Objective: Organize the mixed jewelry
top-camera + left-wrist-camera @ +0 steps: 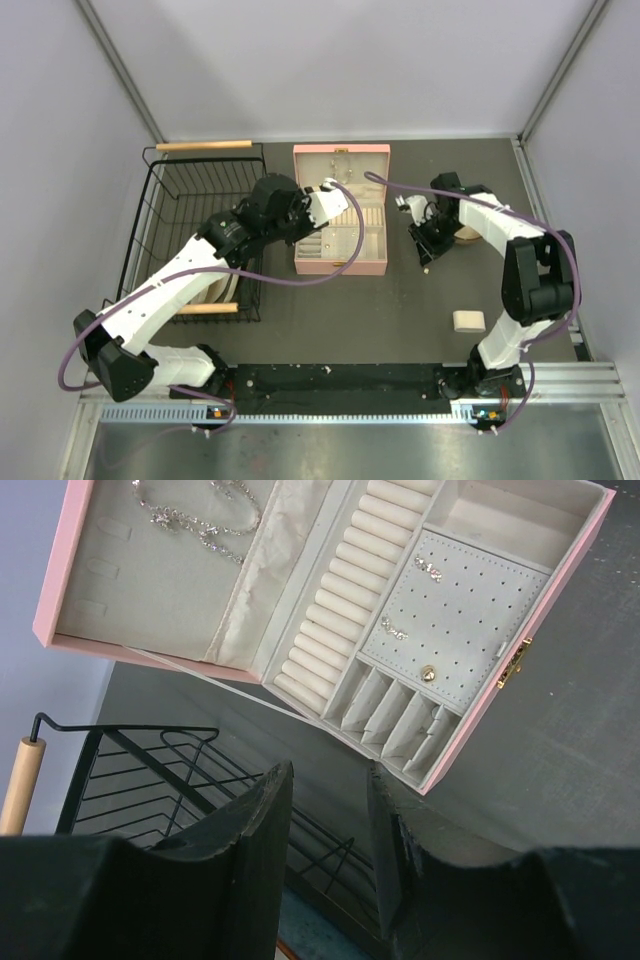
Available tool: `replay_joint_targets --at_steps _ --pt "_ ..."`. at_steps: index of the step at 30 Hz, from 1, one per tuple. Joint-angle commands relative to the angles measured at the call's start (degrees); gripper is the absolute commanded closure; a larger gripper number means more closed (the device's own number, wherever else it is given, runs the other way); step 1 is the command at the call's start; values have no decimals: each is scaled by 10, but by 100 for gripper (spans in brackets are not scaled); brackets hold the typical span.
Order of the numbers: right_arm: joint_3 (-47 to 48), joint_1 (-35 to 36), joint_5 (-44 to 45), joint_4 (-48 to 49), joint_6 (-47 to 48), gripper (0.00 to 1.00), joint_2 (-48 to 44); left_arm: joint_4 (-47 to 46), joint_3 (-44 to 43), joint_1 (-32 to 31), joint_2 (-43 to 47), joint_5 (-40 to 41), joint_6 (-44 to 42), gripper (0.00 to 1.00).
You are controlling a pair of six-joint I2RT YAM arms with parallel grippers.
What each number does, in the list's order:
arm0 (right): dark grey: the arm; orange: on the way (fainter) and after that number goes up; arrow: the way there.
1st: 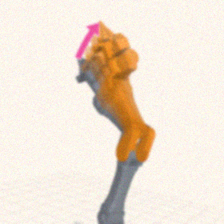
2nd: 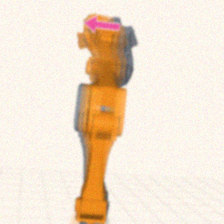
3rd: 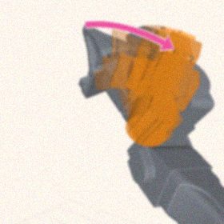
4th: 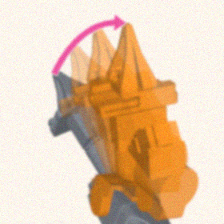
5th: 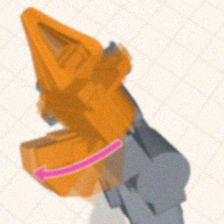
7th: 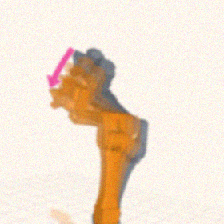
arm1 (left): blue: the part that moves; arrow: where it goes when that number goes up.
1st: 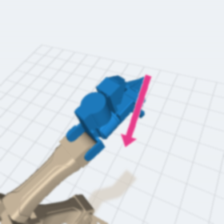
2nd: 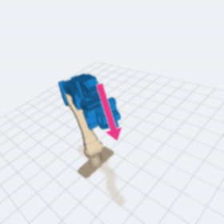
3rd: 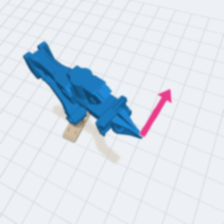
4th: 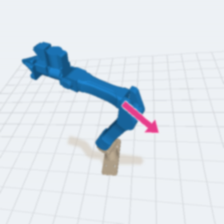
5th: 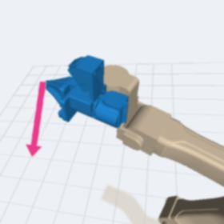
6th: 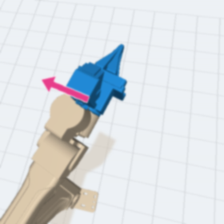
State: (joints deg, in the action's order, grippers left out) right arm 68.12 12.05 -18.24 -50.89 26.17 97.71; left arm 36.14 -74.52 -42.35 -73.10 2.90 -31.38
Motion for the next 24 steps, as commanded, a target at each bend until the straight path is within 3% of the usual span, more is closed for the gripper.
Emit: replay_joint_targets --at_steps 1,24 --pt "-17 12 15 11 -9 76 -44 -28 5 2 19 7 6 59" --pt "-60 32 65 72 7 76 -38 -31 14 2 20 8 7 59"
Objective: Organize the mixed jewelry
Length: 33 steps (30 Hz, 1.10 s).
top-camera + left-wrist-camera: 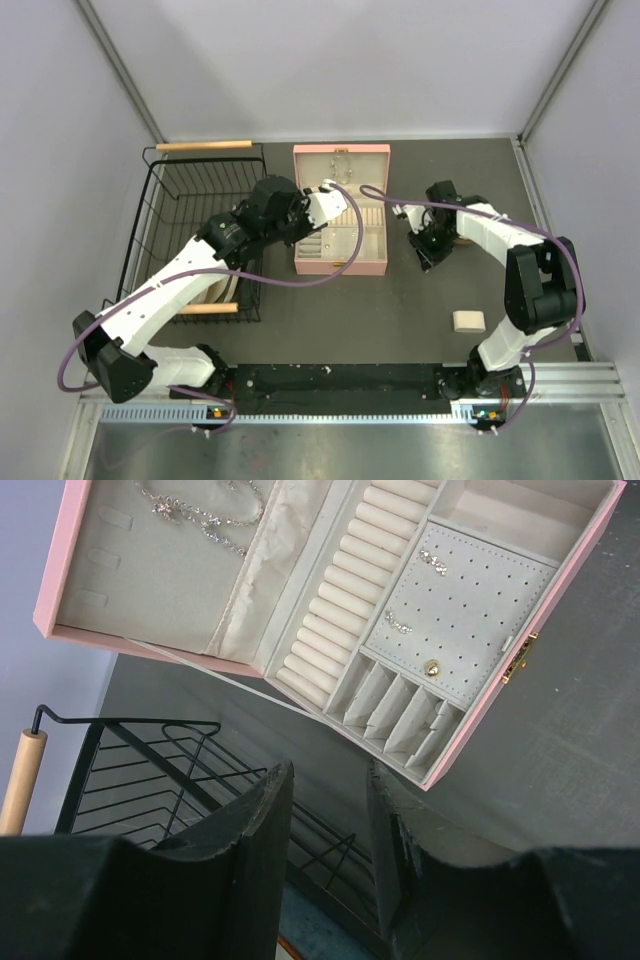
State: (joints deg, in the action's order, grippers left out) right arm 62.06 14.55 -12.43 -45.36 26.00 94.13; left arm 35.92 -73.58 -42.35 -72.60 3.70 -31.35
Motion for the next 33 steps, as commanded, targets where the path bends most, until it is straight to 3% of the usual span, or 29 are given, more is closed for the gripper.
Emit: replay_joint_targets --at_steps 1,33 --pt "1 8 8 17 10 76 0 -30 5 2 15 0 6 59" --pt "-24 25 28 47 28 75 12 -32 12 4 14 3 3 59"
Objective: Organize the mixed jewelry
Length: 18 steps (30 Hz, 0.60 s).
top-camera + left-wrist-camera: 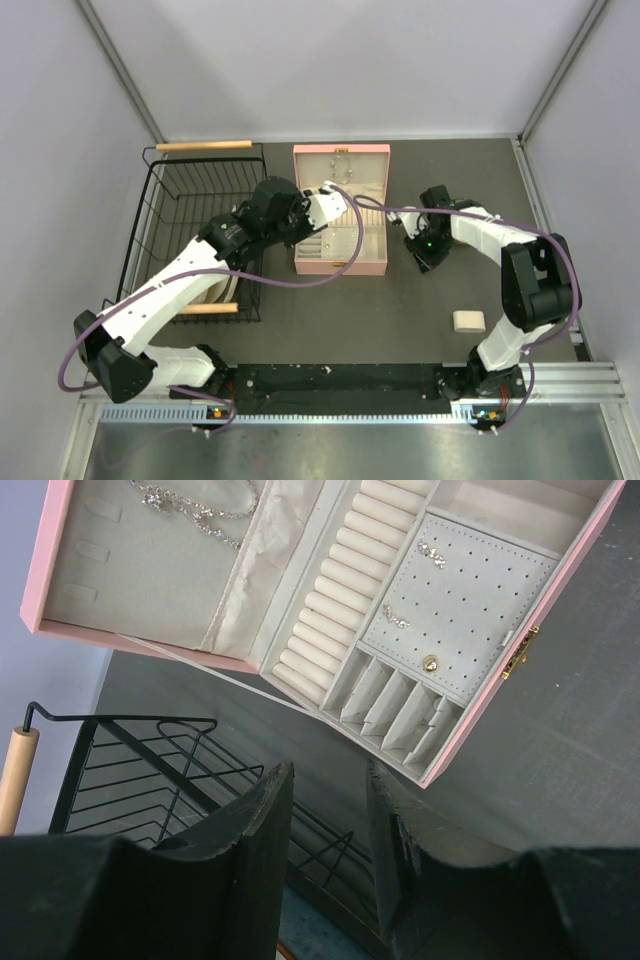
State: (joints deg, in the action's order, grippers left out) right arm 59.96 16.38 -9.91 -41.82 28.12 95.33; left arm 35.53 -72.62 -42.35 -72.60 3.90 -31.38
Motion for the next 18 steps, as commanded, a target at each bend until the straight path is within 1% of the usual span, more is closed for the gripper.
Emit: replay_joint_targets --at_steps 1,18 --pt "-4 8 3 12 8 75 0 -27 2 4 14 1 4 59" --pt "-12 12 12 16 11 76 -3 -29 6 7 18 -3 6 59"
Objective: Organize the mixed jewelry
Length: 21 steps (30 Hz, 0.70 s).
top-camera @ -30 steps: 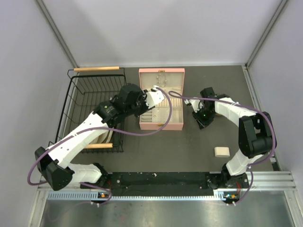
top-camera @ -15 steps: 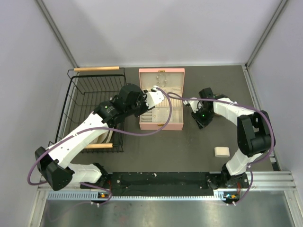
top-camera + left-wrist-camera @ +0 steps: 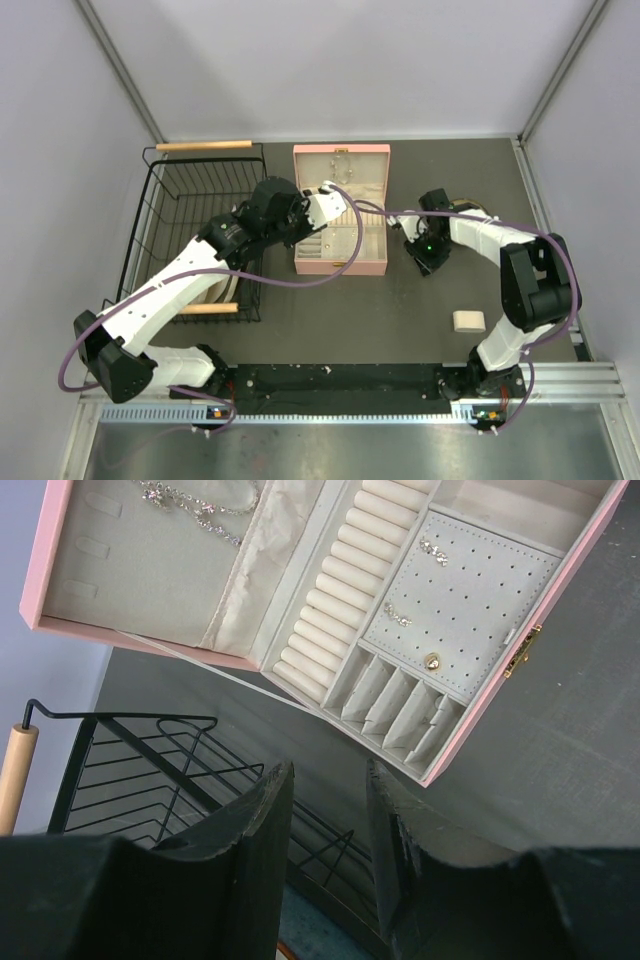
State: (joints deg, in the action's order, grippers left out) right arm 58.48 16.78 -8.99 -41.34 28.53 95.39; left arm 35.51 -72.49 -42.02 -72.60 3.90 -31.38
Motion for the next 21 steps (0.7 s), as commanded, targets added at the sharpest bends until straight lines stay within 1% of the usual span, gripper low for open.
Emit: replay_joint_targets --at_steps 1,13,21 --pt "4 9 3 11 6 76 -3 -30 5 4 17 -3 6 59" --pt "11 10 7 16 6 76 6 -29 10 5 20 -4 6 59" --pt "16 10 8 20 6 79 12 -29 13 7 21 -5 6 59"
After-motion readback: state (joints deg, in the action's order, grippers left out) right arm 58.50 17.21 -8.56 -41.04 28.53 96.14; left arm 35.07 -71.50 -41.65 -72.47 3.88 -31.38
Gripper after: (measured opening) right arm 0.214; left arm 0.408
